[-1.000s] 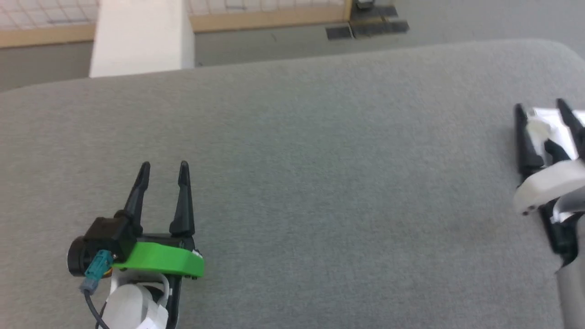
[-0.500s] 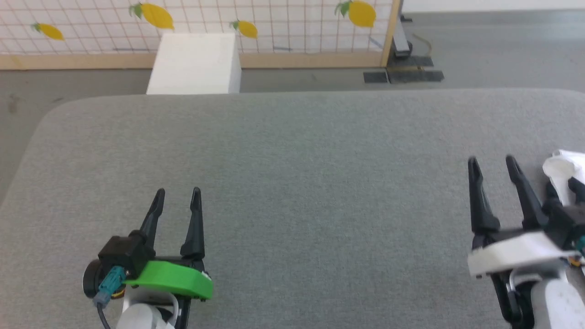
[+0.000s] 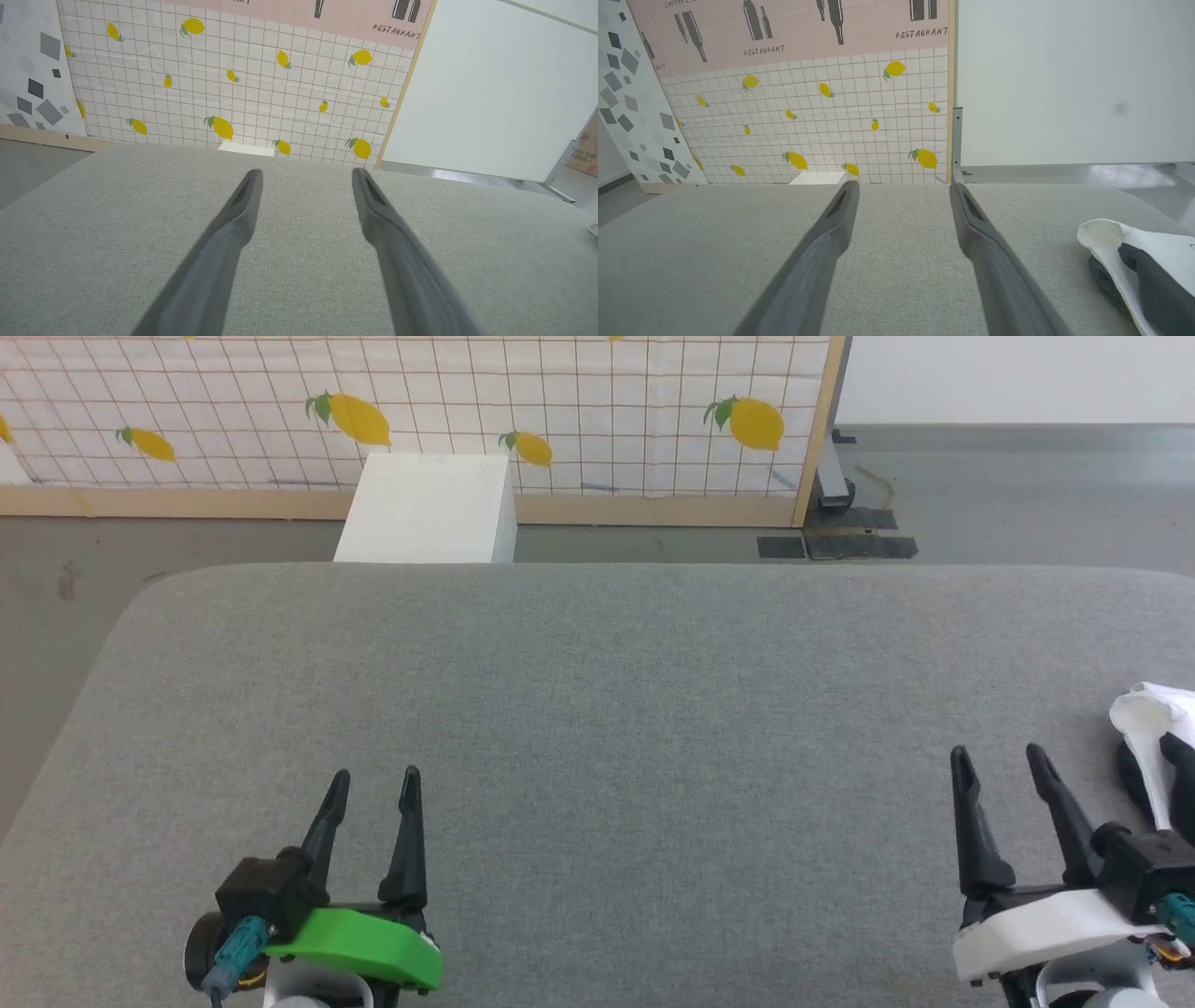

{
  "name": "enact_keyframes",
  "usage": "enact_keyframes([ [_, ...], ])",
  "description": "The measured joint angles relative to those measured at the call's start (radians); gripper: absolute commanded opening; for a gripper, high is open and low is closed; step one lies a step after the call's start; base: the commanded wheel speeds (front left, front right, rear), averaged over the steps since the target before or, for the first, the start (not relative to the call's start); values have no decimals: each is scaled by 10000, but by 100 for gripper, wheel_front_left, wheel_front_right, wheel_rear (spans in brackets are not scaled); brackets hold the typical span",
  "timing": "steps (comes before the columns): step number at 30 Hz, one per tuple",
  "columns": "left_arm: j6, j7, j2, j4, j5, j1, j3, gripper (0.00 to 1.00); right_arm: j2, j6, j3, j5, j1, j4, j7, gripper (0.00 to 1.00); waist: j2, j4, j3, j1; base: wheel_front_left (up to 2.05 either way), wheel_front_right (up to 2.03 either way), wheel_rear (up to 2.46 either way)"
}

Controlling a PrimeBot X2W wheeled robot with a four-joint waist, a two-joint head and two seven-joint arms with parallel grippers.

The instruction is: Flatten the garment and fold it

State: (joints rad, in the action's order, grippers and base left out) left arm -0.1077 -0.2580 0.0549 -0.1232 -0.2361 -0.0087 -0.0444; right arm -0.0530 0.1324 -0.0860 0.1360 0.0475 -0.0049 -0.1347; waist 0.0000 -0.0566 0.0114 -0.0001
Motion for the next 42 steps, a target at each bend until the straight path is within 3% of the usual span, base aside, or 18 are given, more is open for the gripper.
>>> enact_keyframes([
  [17,207,-2,-4,-105,-284,100,-282,100,6,0,178,311,152,98,109,100,0,-57,-45,0,0,0,0],
  [18,205,8,-2,-111,-284,96,-288,0,6,0,176,313,152,102,111,0,0,-56,-46,0,0,0,0],
  [42,213,190,-2,-48,-253,90,-297,0,4,0,203,259,151,100,165,0,0,-2,-58,0,0,0,0],
])
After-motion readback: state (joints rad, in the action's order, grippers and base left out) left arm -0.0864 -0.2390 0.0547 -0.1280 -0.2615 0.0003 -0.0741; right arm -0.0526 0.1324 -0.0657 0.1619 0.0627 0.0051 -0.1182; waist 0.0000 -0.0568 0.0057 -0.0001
